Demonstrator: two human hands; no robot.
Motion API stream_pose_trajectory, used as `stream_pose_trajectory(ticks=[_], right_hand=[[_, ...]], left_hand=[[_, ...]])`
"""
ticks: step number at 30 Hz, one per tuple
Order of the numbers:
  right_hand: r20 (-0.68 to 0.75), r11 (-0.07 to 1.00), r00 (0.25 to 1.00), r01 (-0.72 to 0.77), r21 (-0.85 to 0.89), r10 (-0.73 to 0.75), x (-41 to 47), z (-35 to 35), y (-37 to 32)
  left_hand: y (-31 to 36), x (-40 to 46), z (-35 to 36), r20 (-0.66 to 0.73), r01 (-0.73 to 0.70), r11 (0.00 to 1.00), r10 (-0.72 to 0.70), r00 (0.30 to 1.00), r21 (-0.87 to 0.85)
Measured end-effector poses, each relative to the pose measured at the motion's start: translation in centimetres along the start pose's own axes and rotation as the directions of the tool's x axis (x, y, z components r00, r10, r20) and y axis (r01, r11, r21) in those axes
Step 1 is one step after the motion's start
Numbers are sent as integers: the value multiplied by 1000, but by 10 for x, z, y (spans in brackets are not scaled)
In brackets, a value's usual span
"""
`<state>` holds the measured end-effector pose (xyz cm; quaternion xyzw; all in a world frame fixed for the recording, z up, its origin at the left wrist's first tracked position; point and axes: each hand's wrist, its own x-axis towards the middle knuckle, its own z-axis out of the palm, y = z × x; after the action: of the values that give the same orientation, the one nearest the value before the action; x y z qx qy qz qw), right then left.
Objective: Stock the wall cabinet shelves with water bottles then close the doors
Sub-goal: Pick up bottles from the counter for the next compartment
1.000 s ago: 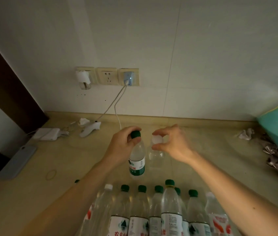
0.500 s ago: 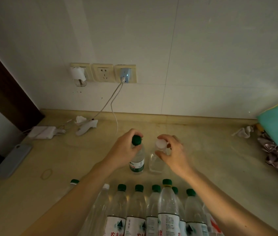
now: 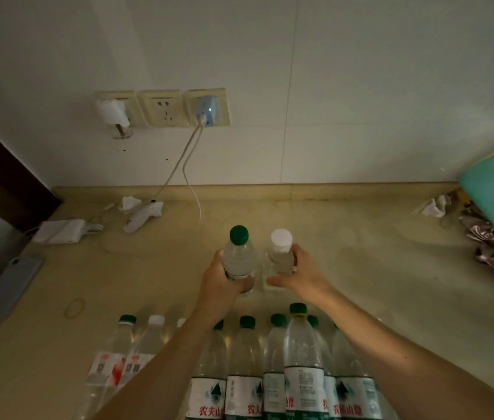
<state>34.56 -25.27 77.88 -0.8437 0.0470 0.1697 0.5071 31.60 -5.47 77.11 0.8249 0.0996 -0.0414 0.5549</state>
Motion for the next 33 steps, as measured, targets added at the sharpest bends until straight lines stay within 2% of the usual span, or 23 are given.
stream_pose_trajectory(ticks=[6,9,12,15,21,25,28,31,33], right_hand=[[-242,974,968,119,193,-70,-33,-16,-36],[-328,941,930,249,231,-166,-66,-37,-78],[-440,890,855,400,220,-276,-105,-58,-126],[-533,818,747,552,164,-397,-150,-78,-176],[-676,643,469,765,-10,-568,-243,-116,-267],[-731,508,299,858,-75,-614,-289,-148,-324],[-733,430,188,890,-155,-654,-314,-177,-365],[-743,387,114,899,-206,-660,-324,-205,-404],[-738,385,95,893,-233,-668,-320,-221,-429]], left_hand=[[32,-12,-19,25,-77,994,79,997,-83],[78,-21,-38,29,-195,968,201,979,-156],[135,-34,-62,5,-349,918,356,934,-191],[194,-53,-90,-41,-528,825,532,846,-201],[305,-112,-139,-135,-803,551,799,586,-229],[368,-138,-165,-197,-865,425,854,481,-265],[412,-153,-184,-252,-914,298,895,367,-274],[458,-162,-203,-281,-940,218,914,291,-263],[487,-161,-213,-290,-946,222,913,287,-237]])
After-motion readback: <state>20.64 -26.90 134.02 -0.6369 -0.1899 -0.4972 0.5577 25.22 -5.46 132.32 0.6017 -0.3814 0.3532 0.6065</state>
